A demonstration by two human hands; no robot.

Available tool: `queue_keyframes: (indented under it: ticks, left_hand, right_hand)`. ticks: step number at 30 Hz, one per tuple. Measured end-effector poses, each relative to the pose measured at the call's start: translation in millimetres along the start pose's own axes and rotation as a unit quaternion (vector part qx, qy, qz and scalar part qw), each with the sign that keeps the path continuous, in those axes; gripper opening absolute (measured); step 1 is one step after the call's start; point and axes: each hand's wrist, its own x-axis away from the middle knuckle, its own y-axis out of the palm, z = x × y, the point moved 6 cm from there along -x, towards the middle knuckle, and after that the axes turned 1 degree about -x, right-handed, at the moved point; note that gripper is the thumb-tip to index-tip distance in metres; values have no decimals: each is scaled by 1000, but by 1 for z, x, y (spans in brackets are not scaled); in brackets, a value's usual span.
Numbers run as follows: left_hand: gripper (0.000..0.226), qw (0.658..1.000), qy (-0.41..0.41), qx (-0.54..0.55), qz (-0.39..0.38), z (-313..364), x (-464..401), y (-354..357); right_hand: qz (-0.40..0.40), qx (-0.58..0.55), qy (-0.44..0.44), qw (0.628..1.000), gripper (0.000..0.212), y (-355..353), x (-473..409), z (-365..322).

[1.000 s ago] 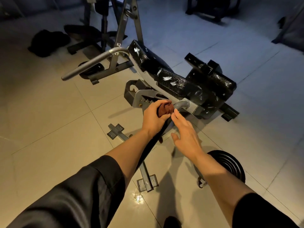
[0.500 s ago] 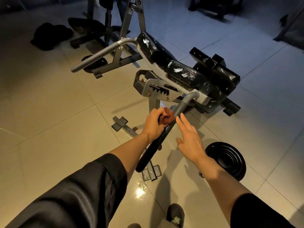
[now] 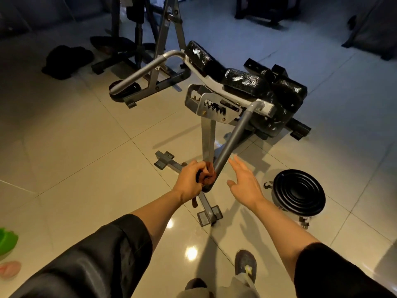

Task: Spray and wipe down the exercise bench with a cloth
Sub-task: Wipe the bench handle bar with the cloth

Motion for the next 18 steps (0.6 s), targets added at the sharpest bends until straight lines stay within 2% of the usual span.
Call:
queue_keyframes:
  ticks: [2,4,7,8,12,15,18]
  left_hand:
    - [39,997,5,62,35,14,3,-15]
    - [44,988,24,142,65,36,-1,-30]
    - [38,967,67,239,62,75,-15,-44]
    - [37,957,71,273,65,83,-22,-48]
    - [32,936,57,339,78,103,-47,-59]
    - [31,923,56,378,53,118,-60,-51]
    - [34,924,51,376,35,130,-72,-36]
  right_hand:
    - [39,-92,13,995,47,-10,3,-15]
    - [70,-218,23,973,27,-22,3,-31]
    - [37,-358,12,933,24,-33,0,-49]
    - [25,-372,7,928,23,-35,-1,-51]
    - [71,-280,13,957,29,-47,-14,-42]
    - [126,-211,29,969,8,-67,-30,-35]
    - [163,-243,31,956,20,-87,-39,-29]
